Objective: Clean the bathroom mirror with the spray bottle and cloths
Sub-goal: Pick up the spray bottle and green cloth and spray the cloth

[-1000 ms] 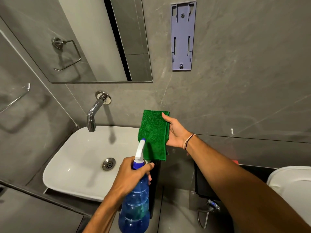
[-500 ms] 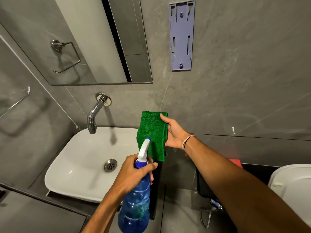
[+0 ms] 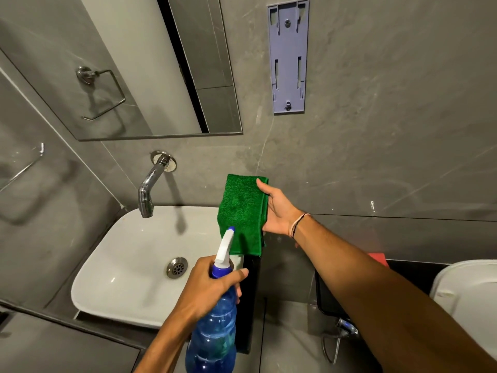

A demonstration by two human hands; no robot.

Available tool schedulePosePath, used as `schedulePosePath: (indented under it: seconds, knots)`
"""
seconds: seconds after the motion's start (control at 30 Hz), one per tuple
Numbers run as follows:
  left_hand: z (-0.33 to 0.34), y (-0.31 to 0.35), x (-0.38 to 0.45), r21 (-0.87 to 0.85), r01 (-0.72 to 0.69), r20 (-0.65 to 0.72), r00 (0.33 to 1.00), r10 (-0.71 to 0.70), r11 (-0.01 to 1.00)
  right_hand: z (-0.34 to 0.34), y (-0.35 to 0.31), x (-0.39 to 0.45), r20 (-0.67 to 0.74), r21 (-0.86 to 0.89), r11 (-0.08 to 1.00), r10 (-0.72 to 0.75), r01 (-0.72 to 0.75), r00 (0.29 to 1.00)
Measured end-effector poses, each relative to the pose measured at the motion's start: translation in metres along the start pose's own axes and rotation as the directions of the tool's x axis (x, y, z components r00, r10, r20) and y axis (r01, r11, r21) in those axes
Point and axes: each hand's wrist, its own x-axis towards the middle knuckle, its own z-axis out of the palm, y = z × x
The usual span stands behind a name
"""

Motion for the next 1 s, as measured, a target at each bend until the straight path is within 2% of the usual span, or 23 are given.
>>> schedulePosePath:
  seconds: [0.1,0.27,0.4,0.53,0.7,0.87,1.0]
  knots:
    - [-0.003,-0.004,-0.006,-0.056,-0.004,0.025,1.0,0.006,0.998,-0.001,0.0,0.001,0.009,-0.002,1.0,-0.001,0.001,1.0]
    - [-0.001,-0.017,-0.013,0.023,0.032,-0.042,0.999,-0.031,0.999,-0.003,0.0,0.0,0.001,-0.002,1.0,0.0,0.0,1.0]
    - [-0.001,-0.022,-0.017,-0.014,0.043,0.002,0.999,-0.043,0.999,-0.004,0.001,-0.001,-0.012,0.002,1.0,0.002,-0.002,1.0]
    - [0.004,-0.026,-0.021,0.05,0.07,-0.019,0.997,-0.069,0.996,-0.004,0.003,-0.002,-0.019,-0.002,1.0,0.002,-0.003,1.0]
    - [0.004,-0.024,-0.026,-0.001,0.06,0.062,0.996,-0.06,0.998,-0.004,0.006,-0.003,-0.028,0.002,1.0,0.006,-0.006,1.0]
    - [0.013,-0.024,-0.029,0.071,0.078,0.04,0.996,-0.081,0.994,-0.006,0.01,-0.004,-0.031,0.013,1.0,0.004,-0.004,1.0]
    - [0.017,-0.021,-0.027,0.011,0.057,0.073,0.996,-0.058,0.998,-0.006,0.014,-0.004,-0.03,0.012,1.0,0.006,-0.006,1.0]
